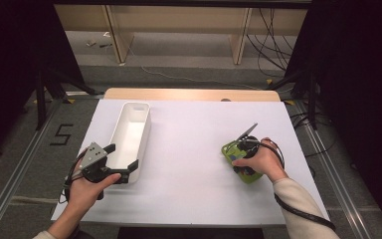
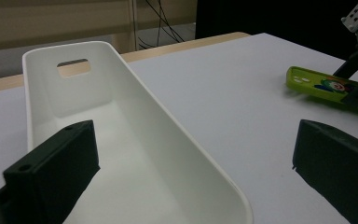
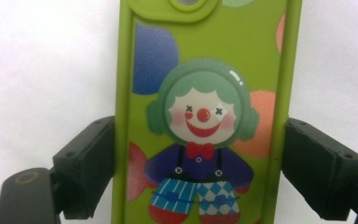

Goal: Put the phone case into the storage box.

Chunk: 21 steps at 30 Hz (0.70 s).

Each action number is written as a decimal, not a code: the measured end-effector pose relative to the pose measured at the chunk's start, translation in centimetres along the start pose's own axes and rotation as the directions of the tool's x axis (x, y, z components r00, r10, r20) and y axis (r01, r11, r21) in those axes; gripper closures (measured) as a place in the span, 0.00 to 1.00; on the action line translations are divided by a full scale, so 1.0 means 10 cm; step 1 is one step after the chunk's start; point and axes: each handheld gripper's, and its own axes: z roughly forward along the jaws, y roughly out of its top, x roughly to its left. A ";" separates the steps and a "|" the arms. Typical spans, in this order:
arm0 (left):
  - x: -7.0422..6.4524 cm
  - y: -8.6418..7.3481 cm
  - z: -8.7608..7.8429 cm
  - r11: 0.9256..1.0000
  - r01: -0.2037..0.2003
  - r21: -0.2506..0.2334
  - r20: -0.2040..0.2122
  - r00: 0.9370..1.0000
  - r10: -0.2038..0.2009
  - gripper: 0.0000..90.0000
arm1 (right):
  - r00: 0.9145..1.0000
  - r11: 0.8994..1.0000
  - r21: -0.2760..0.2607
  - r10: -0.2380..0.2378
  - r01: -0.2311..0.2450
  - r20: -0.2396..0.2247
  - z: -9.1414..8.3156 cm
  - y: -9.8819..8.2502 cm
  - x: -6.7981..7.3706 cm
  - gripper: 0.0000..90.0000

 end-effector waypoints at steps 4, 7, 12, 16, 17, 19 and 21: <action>0.00 0.00 0.00 1.000 0.000 0.000 0.000 1.000 0.000 0.00 | 1.000 0.999 -0.031 -0.012 0.011 -0.011 -0.04 0.00 0.00 0.19; 0.00 0.00 0.00 1.000 -0.001 0.001 0.001 1.000 0.001 0.00 | 1.000 0.998 -0.063 -0.016 0.015 -0.019 -0.06 0.01 0.02 0.19; 0.00 0.00 0.00 1.000 -0.001 0.000 0.001 1.000 0.001 0.00 | 0.999 0.995 -0.092 -0.025 0.021 -0.035 -0.08 0.01 0.03 0.19; 0.00 0.00 0.00 1.000 -0.001 -0.002 0.001 1.000 0.001 0.00 | 0.999 0.991 -0.134 -0.024 0.018 -0.041 -0.10 0.01 0.04 0.19; 0.00 0.00 0.00 1.000 -0.001 -0.002 0.001 1.000 0.001 0.00 | 0.999 0.989 -0.146 -0.028 0.022 -0.040 -0.11 0.01 0.03 0.19; 0.00 0.00 0.00 1.000 0.000 -0.003 0.001 1.000 0.000 0.00 | 0.999 0.986 -0.164 -0.024 0.017 -0.041 -0.13 0.02 0.03 0.19; 0.00 0.01 0.00 1.000 0.000 -0.008 0.003 1.000 0.000 0.00 | 0.999 0.983 -0.185 -0.024 0.016 -0.041 -0.14 0.02 0.03 0.19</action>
